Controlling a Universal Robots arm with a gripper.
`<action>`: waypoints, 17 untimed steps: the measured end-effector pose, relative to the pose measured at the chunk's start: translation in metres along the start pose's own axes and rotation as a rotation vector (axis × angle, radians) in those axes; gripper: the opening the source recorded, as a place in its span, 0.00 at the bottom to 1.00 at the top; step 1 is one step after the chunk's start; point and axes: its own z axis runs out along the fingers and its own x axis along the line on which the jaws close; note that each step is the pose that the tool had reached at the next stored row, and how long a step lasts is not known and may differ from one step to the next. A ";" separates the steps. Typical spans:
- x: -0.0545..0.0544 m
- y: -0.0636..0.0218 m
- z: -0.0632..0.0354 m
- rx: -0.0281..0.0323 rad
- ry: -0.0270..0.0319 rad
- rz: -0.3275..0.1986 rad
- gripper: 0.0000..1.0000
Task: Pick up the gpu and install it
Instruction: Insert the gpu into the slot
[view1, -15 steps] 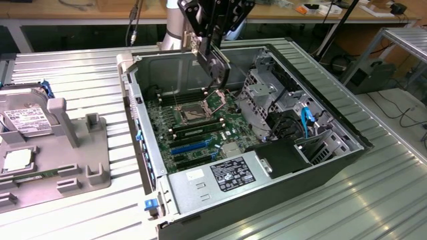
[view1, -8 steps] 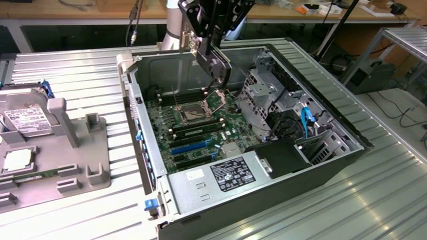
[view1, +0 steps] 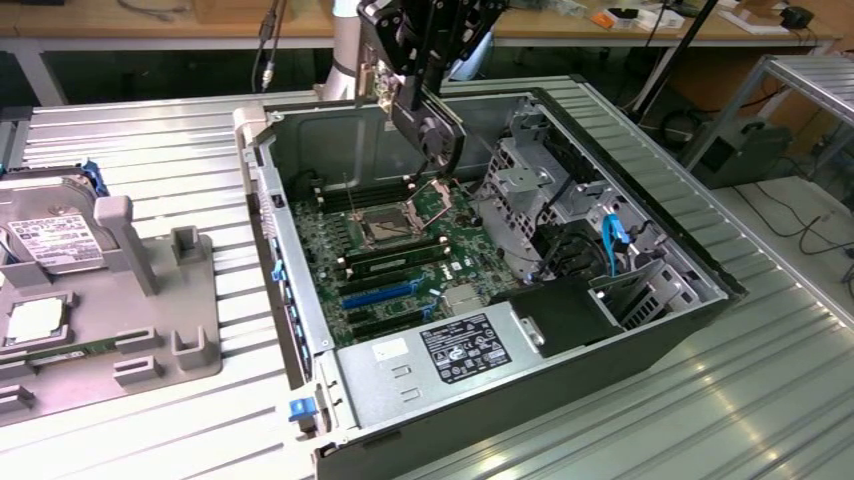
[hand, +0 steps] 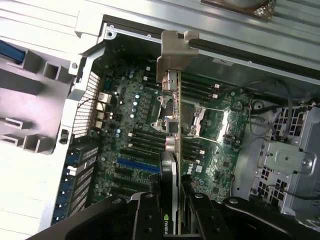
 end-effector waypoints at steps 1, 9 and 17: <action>0.000 0.0000 0.0000 -0.0002 0.0005 -0.009 0.27; 0.000 0.0000 0.0000 -0.0021 0.0042 -0.091 0.27; 0.000 0.0000 0.0000 -0.0049 0.0099 -0.215 0.27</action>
